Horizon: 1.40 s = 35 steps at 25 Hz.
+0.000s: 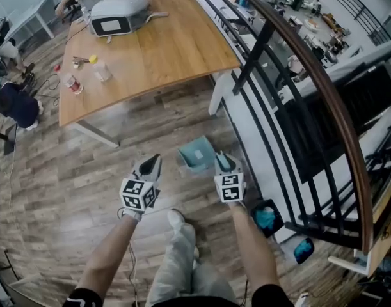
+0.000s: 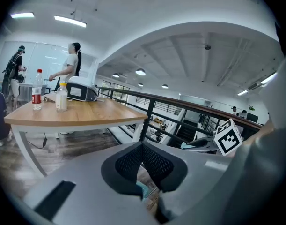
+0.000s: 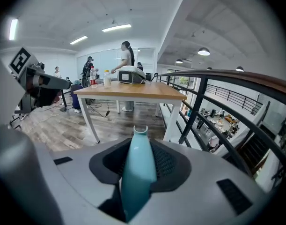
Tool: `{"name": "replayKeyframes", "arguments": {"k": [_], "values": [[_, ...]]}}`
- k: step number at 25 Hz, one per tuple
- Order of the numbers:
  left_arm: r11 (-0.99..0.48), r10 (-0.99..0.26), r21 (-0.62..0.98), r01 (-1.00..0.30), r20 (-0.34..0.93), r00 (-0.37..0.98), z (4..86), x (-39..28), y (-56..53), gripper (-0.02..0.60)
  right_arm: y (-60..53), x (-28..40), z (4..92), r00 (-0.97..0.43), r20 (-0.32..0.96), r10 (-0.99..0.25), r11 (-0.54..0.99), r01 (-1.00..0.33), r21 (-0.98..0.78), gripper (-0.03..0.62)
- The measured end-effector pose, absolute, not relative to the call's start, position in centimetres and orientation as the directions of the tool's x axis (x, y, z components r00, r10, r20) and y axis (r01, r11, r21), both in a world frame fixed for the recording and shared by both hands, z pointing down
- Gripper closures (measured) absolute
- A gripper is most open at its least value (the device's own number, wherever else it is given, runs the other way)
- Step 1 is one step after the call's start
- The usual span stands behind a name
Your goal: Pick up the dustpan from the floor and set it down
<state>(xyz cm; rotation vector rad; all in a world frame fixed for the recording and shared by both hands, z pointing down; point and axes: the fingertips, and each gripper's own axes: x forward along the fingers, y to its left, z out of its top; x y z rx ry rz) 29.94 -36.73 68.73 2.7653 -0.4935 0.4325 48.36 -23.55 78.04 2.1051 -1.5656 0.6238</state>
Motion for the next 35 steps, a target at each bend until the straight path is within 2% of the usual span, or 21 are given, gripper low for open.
{"name": "replayKeyframes", "arguments": {"k": [16,24,28,35], "values": [[-0.888,-0.291,0.228,-0.399,0.392,0.873,78.8,30.3,-40.3,0.583,-27.6,50.4,88.7,0.286,0.596,-0.75,-0.27,-0.956,0.119,0.482],[-0.885,-0.299,0.229,-0.405,0.389,0.872,78.5,31.4,-41.6,0.583,-27.7,49.9,89.2,0.259,0.605,-0.753,-0.262,-0.961,0.085,0.473],[-0.888,-0.297,0.226,-0.401,0.386,0.874,77.6,31.9,-41.3,0.583,-27.4,49.8,89.1,0.233,0.622,-0.748,-0.277,-0.96,0.026,0.442],[-0.883,-0.315,0.212,-0.418,0.391,0.865,74.0,31.8,-40.0,0.583,-26.6,49.0,84.6,0.19,0.607,-0.772,-0.24,-0.971,-0.002,0.425]]}}
